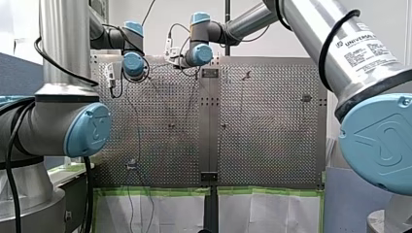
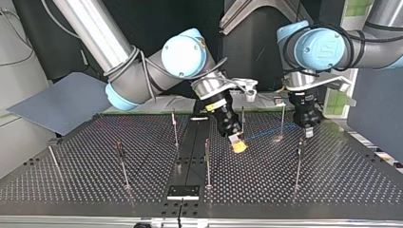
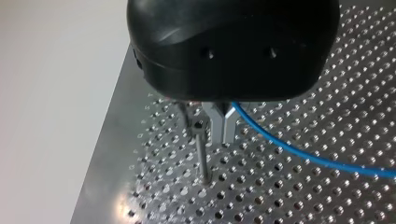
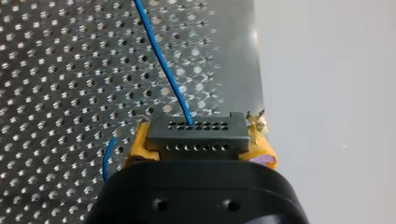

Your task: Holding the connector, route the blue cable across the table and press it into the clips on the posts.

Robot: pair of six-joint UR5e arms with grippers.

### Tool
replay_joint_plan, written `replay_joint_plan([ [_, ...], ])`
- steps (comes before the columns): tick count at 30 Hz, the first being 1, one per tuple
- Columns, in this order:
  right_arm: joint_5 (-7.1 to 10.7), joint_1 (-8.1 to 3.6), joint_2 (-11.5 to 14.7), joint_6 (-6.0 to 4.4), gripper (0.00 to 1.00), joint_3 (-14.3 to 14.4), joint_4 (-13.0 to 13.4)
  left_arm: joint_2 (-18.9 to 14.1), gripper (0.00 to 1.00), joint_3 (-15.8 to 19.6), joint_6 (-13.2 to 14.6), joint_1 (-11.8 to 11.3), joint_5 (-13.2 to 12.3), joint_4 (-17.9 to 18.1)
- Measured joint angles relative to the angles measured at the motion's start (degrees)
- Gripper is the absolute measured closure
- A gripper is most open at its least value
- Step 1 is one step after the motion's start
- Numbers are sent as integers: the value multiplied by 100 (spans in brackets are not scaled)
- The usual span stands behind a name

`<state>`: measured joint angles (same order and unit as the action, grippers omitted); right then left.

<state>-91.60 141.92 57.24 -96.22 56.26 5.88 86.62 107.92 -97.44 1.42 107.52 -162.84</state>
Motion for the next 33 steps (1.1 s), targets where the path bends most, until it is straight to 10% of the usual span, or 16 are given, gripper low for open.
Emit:
replay_joint_plan([
  [33, -5, 5, -268, -117, 100, -370, -129, 380, 100, -277, -458, -938, -1105, 679],
])
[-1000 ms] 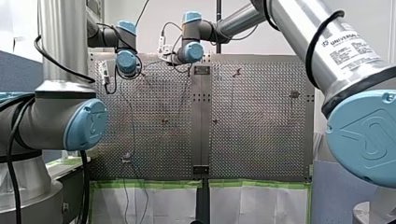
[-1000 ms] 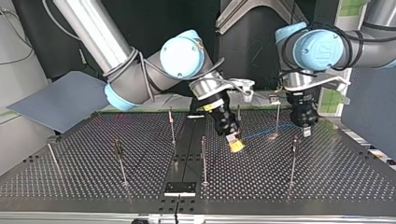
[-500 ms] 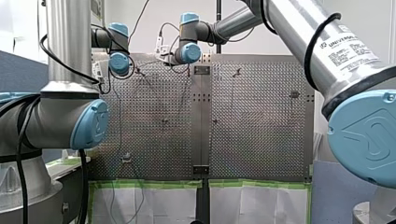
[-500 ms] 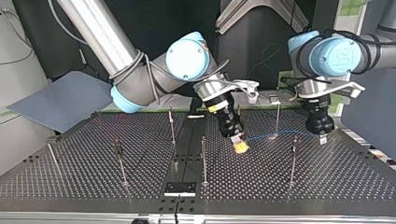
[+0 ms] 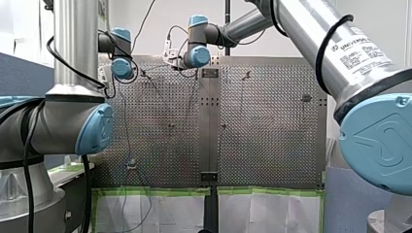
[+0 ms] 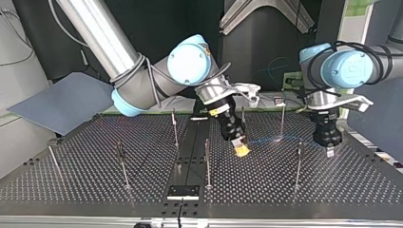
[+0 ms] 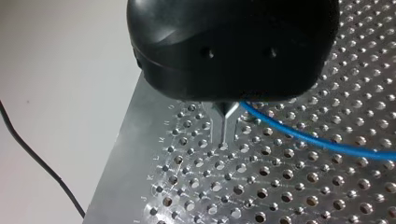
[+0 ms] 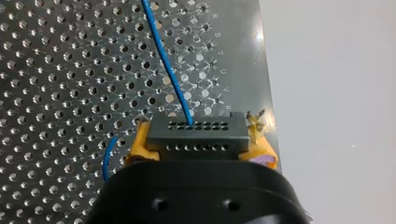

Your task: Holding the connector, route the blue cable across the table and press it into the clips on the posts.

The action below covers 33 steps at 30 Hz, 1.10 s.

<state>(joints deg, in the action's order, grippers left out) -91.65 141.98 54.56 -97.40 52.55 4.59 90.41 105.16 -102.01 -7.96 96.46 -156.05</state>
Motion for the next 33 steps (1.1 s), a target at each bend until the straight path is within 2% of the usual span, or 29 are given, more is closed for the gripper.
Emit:
replay_joint_plan([
  [13, 6, -83, -10, -6, 100, 0, -9, 440, 100, -138, -96, -165, -348, 69],
  [17, 6, -127, -10, -8, 100, 1, -9, 560, 100, -242, -187, -181, -540, 146],
  [21, 6, -179, -10, -8, 100, -1, -9, 659, 100, -363, -284, -196, -629, 177],
  [25, 6, -225, -10, -8, 100, -1, -9, 729, 100, -443, -338, -215, -607, 175],
  [32, 10, -243, -8, -7, 100, -11, -14, 751, 100, -465, -385, -247, -380, 12],
  [33, 9, -243, -7, -6, 100, -11, -18, 751, 85, -465, -391, -249, -340, -25],
])
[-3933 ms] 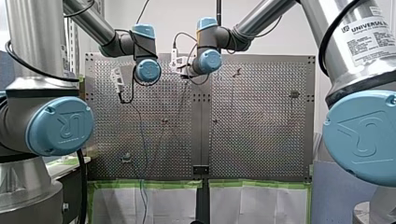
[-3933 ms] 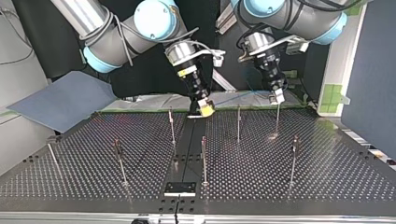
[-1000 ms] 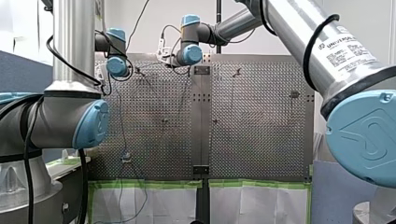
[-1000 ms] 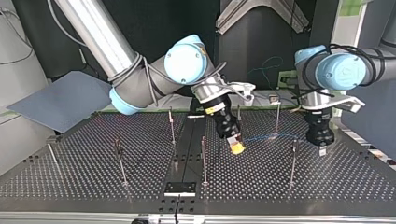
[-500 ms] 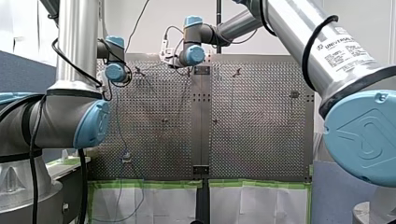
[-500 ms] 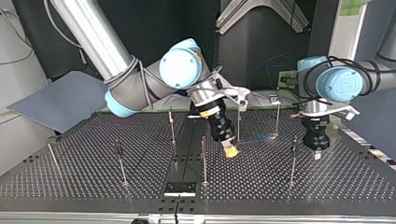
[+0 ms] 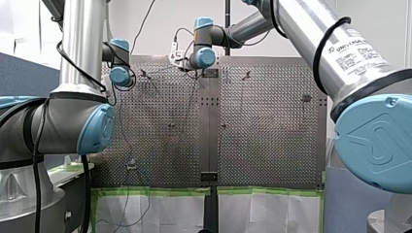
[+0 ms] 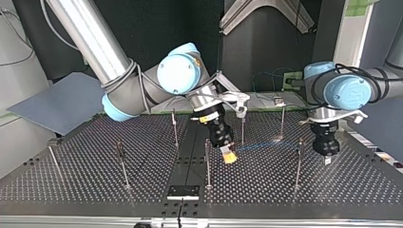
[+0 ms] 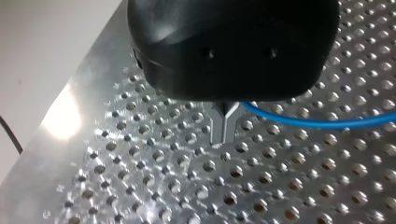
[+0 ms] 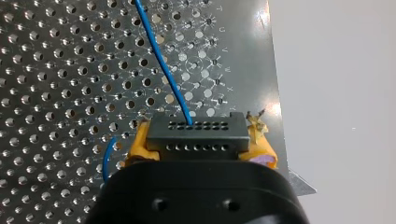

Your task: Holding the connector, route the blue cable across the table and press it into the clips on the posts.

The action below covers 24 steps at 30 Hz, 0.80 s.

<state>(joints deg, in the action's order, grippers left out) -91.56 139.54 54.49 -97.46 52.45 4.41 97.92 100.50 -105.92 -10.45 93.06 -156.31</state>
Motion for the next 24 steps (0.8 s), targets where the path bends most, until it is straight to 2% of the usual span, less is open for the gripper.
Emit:
replay_joint_plan([
  [1, -2, 0, 0, 1, 100, 0, -9, 0, 85, 0, -7, 0, 38, -35],
  [2, -4, -1, 0, 1, 100, 0, -16, 1, 71, 1, -19, 0, 86, -80],
  [3, -7, -1, -1, 2, 100, 0, -23, 1, 42, 1, -30, 2, 117, -115],
  [4, -12, -1, 0, 3, 100, -1, -30, 0, 42, 1, -40, 7, 141, -156],
  [5, -14, -2, 0, 2, 100, 0, -35, -5, 29, 5, -54, 13, 161, -213],
  [6, -16, -2, 0, 1, 100, -1, -39, -13, 22, 7, -67, 18, 171, -252],
  [8, -22, -2, -1, -1, 100, -1, -46, -36, 22, 9, -117, 31, 180, -345],
  [9, -26, -2, -1, -1, 100, -1, -48, -45, 16, 9, -142, 38, 177, -388],
  [10, -32, -2, -1, -2, 100, -1, -51, -51, 16, 10, -162, 44, 169, -429],
  [12, -42, -2, -2, -3, 100, -1, -56, -63, 0, 25, -189, 59, 126, -521],
  [17, -53, -3, -2, -3, 100, -1, -61, -153, 0, 120, -217, 101, 21, -770],
  [24, -55, -2, -3, -3, 100, -1, -68, -449, 0, 385, -439, 127, 158, -1100],
])
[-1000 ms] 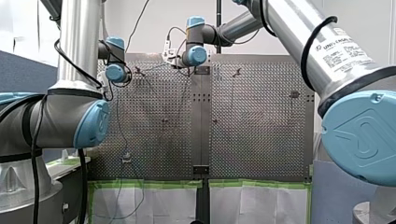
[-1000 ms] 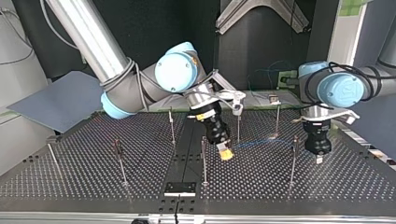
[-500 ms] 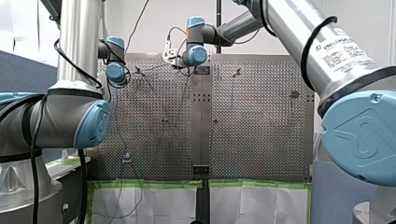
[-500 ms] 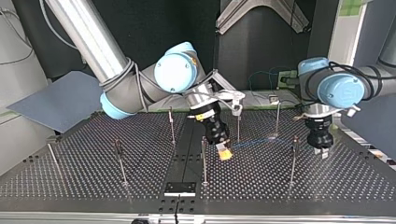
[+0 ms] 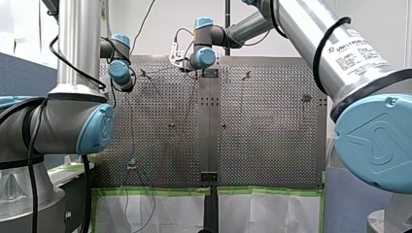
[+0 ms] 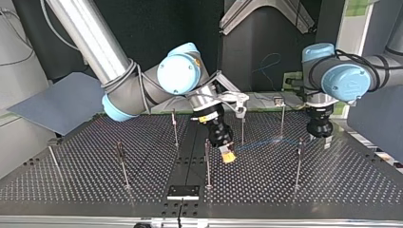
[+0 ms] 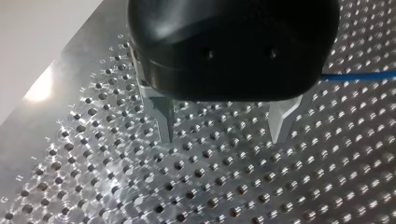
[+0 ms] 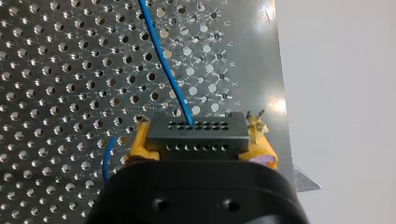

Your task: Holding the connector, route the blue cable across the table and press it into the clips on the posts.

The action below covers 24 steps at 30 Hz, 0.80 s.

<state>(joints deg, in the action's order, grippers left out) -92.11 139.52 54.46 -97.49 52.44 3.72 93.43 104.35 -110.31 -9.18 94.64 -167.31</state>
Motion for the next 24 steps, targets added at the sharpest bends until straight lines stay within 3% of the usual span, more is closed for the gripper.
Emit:
replay_joint_plan([
  [15, 0, 0, 0, -39, 100, 0, -70, -744, 0, 421, -399, 210, -344, -727],
  [19, -10, -1, 0, -53, 100, 0, -85, -942, 0, 446, -374, 293, -437, -845],
  [24, -31, -8, 0, -89, 100, 0, -91, -1209, 0, 448, -153, 418, -495, -1070],
])
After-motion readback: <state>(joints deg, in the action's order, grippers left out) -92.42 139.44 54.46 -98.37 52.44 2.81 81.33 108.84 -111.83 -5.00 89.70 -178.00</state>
